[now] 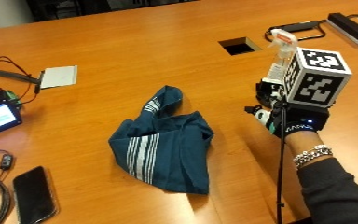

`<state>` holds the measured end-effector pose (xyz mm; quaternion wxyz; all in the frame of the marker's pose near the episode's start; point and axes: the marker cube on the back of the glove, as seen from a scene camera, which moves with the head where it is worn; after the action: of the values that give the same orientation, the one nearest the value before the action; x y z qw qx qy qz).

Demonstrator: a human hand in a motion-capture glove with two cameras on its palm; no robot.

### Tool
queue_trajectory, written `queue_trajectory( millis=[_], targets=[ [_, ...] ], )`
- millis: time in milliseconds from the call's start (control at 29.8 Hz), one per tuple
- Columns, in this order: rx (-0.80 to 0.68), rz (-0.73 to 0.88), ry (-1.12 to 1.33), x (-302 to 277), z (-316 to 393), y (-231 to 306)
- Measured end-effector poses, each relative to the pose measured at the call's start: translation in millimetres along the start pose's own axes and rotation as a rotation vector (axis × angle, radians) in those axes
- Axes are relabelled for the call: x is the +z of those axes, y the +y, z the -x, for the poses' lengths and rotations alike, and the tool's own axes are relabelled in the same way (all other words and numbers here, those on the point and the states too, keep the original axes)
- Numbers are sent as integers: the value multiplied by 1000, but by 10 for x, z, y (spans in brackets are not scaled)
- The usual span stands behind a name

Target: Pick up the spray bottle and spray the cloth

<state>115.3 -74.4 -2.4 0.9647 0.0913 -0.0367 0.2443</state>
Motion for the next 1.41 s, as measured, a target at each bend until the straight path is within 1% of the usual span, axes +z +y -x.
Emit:
queue_trajectory(
  millis=[268, 470, 637, 838, 1006, 1241, 1409],
  targets=[
    [152, -174, -223, -90, 86, -389],
    [302, -283, -346, -111, 46, -623],
    [360, -384, -473, -124, -24, -696],
    [390, -477, -674, -119, 7, -696],
    [407, -612, -827, -157, -22, -698],
    [375, -771, -890, -179, -49, -728],
    [293, -883, -830, -170, -77, -693]
  ],
)
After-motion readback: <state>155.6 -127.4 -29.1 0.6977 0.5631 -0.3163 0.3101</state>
